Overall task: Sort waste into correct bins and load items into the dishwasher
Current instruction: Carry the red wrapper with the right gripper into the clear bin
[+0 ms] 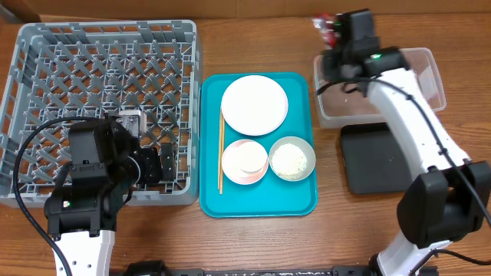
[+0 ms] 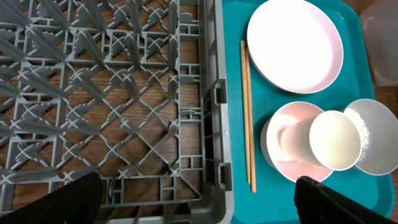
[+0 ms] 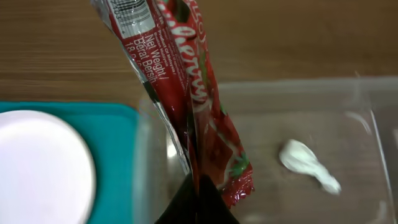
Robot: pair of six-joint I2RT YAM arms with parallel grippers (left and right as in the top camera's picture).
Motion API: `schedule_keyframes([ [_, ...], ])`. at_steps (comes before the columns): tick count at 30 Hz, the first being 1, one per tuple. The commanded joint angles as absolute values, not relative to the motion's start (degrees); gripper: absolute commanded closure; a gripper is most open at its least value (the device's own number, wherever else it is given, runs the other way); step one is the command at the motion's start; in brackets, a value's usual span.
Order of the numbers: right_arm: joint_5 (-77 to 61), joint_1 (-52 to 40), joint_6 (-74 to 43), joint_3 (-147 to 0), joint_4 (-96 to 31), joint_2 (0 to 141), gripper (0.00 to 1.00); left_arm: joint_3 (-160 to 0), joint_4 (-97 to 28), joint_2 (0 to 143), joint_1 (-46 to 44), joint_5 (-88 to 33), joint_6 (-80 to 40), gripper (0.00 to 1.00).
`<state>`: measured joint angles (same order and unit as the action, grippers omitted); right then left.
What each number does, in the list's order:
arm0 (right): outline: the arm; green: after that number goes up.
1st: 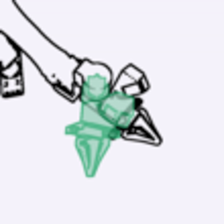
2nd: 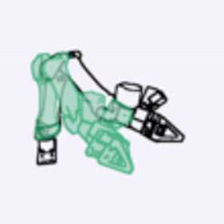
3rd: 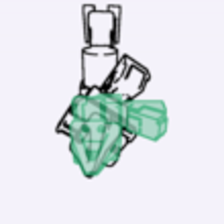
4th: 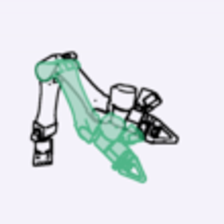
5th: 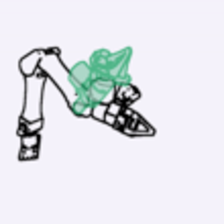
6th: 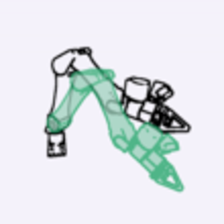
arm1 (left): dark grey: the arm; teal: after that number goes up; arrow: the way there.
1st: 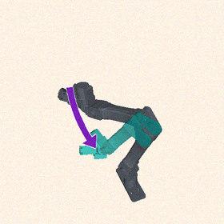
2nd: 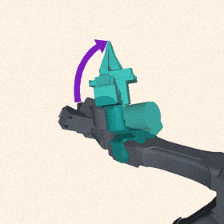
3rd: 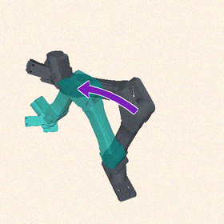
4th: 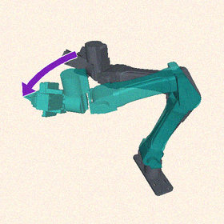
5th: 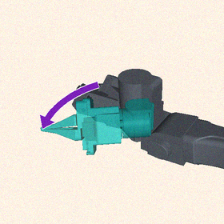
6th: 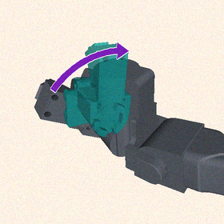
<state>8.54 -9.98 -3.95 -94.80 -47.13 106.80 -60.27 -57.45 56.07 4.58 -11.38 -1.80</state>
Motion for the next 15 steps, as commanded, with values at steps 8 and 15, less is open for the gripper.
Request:
schedule_keyframes([
  [8,-3.9,-4.08,-6.0,-94.91,-51.79,106.83,0.4,-61.71,-57.19,56.25,4.49,-12.08,-2.81,0.0],
  [15,-19.2,-8.82,0.73,-94.89,-50.06,106.83,0.96,-61.71,-57.19,56.25,4.49,-12.08,-2.81,0.0],
])
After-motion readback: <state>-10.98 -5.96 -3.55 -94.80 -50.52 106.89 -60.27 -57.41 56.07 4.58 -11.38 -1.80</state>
